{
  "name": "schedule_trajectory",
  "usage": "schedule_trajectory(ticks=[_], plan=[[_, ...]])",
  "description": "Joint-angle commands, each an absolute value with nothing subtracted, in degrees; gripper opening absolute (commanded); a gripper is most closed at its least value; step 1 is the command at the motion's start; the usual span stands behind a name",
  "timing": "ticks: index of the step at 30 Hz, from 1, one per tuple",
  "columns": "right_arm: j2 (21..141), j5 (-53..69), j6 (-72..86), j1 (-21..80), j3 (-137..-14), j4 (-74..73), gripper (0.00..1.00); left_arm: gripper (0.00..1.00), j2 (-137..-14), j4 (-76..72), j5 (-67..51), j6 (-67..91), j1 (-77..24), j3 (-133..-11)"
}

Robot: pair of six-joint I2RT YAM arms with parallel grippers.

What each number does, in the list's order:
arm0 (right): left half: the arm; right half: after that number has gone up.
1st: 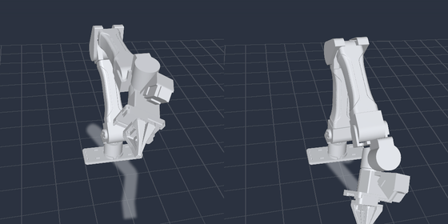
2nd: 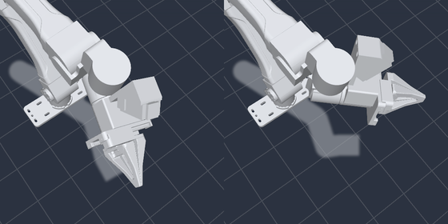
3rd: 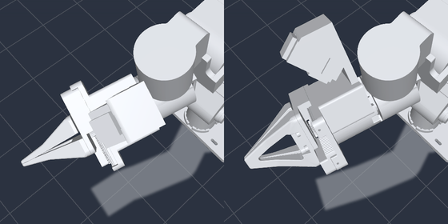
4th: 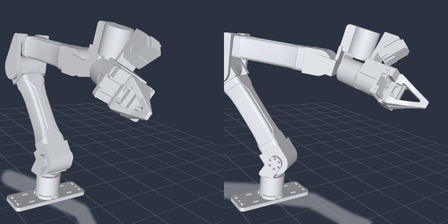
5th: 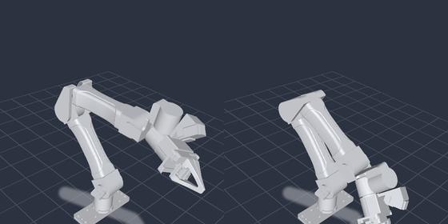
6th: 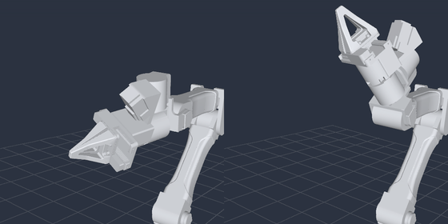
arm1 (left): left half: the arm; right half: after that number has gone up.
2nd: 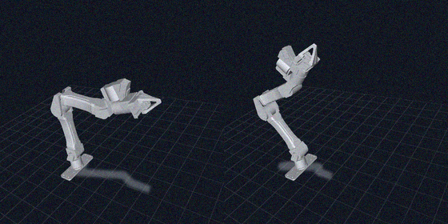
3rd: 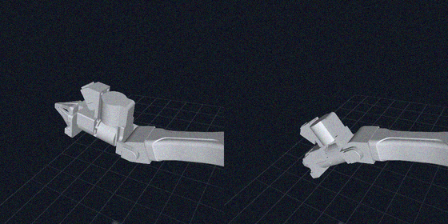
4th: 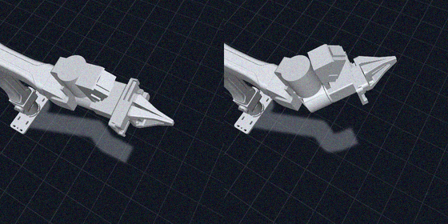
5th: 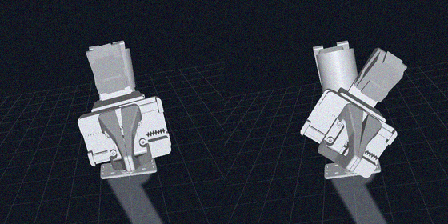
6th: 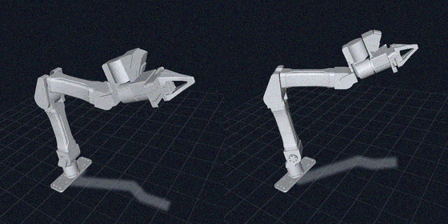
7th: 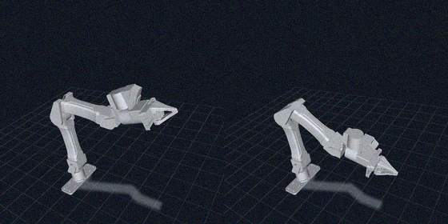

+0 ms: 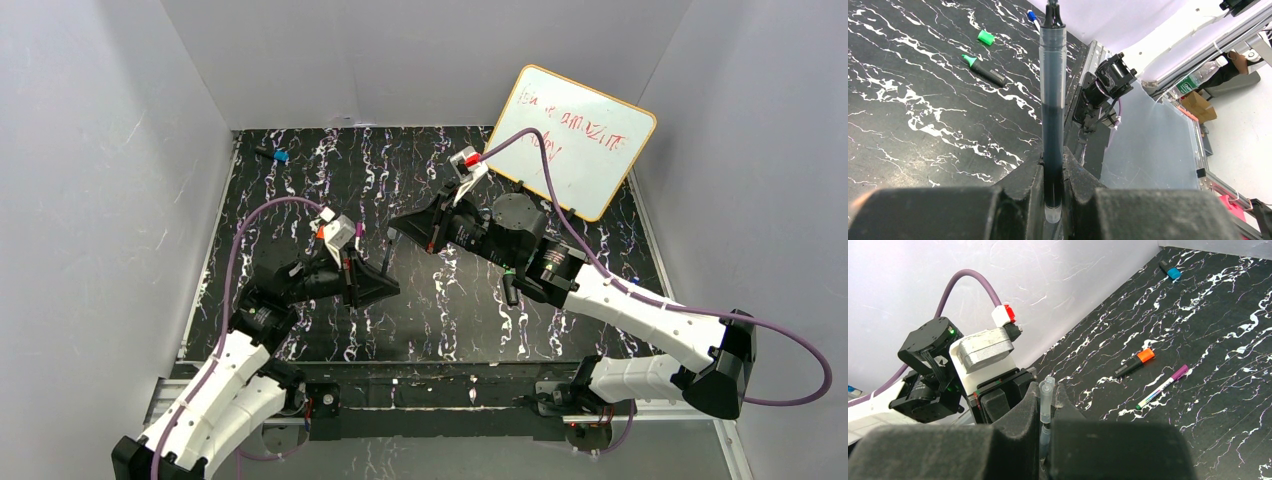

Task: Insert the pens into the pen caps
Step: Insert the pen cap onto the pen.

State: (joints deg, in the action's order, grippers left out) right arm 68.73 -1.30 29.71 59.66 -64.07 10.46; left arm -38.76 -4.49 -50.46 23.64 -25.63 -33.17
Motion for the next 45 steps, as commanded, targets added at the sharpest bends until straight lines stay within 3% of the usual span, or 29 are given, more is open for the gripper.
schedule_trajectory(ticks=[1,45], plan=[[68.40,-1.36,28.74,59.89,-66.97,12.09,0.01,0.00,-39.88,-6.37,-52.03,23.35,-25.75,-35.73],[68.37,-1.85,27.69,59.87,-67.41,12.79,0.01,0.00,-35.76,-4.16,-52.36,25.39,-25.75,-32.36]])
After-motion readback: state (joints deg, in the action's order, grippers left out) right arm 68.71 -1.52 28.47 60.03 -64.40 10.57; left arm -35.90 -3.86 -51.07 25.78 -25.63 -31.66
